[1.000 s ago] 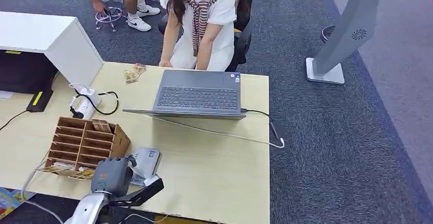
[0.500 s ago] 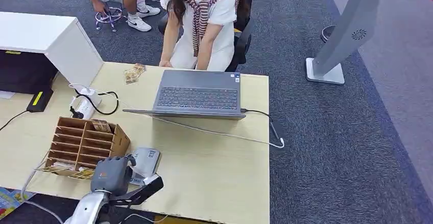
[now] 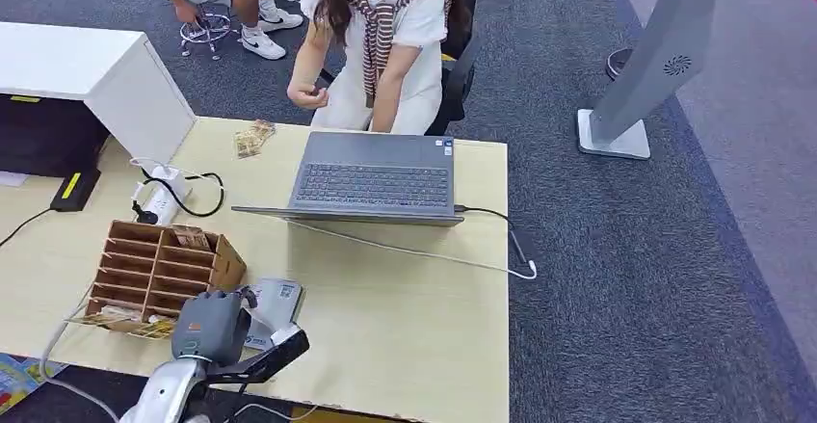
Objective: Pass the card to the sensor for recognition and then transmit it.
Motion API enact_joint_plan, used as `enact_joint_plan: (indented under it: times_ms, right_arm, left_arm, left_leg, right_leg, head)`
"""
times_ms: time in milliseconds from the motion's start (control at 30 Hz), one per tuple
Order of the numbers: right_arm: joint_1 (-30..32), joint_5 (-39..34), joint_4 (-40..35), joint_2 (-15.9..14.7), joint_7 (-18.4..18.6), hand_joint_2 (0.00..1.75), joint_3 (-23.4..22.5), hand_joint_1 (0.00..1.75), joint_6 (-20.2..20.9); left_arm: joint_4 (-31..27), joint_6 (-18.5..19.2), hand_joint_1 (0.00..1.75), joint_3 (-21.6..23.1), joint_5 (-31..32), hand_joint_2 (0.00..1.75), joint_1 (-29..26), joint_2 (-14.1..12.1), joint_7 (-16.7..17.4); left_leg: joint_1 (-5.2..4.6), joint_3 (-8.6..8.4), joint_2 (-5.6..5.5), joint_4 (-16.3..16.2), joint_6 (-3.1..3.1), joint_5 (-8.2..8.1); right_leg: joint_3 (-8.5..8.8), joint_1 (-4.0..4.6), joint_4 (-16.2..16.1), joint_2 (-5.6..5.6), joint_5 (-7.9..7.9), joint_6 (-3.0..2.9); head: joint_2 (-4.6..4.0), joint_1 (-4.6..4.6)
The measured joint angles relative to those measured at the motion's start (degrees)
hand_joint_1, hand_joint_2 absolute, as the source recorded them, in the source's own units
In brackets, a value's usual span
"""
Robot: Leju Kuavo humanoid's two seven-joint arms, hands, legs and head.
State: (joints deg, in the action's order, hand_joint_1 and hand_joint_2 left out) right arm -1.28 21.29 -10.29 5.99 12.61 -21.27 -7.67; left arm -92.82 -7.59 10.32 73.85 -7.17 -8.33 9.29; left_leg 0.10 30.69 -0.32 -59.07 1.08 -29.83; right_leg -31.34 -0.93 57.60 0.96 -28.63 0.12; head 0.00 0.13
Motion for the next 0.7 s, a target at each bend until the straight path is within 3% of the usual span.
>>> enact_joint_plan:
  times_ms: [200,467,700]
  right_arm:
    - [0.0,0.3,0.0,0.0,-0.1,1.75,-0.3,0.0,0.0]
    - [0.0,1.2,0.0,0.0,-0.1,1.75,-0.3,0.0,0.1]
    - [0.0,2.0,0.0,0.0,-0.2,1.75,-0.4,0.0,0.2]
  left_arm:
    - [-4.0,-4.7,1.75,0.0,-0.5,1.75,3.1,1.1,-2.8]
    - [-8.5,-7.3,1.75,0.0,-1.0,1.75,5.7,1.7,-4.6]
    - [-12.2,-7.5,1.75,0.0,-1.0,1.75,8.5,1.7,-5.2]
  left_leg:
    - [0.0,0.0,-0.02,0.0,0.0,0.0]
    - [0.0,0.01,-0.03,0.0,0.0,0.0]
    - [0.0,0.0,-0.02,0.0,0.0,0.01]
  right_leg:
    - [0.02,-0.01,0.0,-0.02,0.01,0.01]
    - [-0.01,0.0,0.0,-0.02,0.01,0.01]
    - [0.0,0.0,0.0,-0.02,0.02,0.01]
  head:
    - [0.0,0.0]
    - [0.0,0.0]
    - [0.0,0.0]
